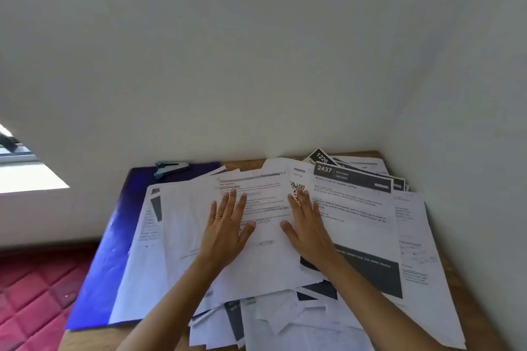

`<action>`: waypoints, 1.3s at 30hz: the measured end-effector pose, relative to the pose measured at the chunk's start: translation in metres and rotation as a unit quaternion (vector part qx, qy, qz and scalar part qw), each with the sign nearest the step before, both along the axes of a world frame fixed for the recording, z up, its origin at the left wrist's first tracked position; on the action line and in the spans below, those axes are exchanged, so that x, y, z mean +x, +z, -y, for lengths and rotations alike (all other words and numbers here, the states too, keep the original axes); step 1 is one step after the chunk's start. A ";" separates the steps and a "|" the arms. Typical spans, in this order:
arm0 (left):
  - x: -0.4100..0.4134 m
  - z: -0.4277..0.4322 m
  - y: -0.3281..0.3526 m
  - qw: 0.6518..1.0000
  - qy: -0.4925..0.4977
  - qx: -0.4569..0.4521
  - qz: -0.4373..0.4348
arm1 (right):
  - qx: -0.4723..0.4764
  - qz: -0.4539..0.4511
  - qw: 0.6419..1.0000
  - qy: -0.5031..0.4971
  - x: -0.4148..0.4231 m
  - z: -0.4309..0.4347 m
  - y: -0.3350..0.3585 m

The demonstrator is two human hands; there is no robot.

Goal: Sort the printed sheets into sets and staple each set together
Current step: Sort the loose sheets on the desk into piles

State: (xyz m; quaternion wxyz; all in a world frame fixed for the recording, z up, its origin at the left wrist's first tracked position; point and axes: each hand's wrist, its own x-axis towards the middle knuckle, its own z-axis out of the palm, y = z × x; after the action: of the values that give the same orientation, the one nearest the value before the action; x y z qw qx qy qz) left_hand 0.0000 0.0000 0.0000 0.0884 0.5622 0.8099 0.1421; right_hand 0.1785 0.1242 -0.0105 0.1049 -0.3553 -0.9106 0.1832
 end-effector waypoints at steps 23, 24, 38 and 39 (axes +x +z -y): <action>0.019 0.014 -0.042 0.997 0.020 -0.019 -0.076 | 0.037 0.010 0.999 0.002 -0.005 -0.002 -0.025; 0.021 0.015 -0.041 0.997 0.023 -0.023 -0.076 | 0.028 0.008 1.000 -0.003 -0.006 -0.001 -0.021; 0.063 0.097 -0.016 0.986 0.141 0.057 -0.070 | 0.023 0.074 0.993 0.089 0.027 0.080 0.007; 0.063 0.104 -0.015 0.984 0.154 0.079 -0.048 | 0.033 0.070 0.993 0.093 0.030 0.086 0.004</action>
State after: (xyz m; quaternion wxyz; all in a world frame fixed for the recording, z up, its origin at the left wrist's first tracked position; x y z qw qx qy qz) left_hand 0.0633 -0.1037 -0.0152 -0.0178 0.4422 0.8763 0.1903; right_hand 0.2080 0.0381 -0.0064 0.0349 -0.2778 -0.9502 0.1367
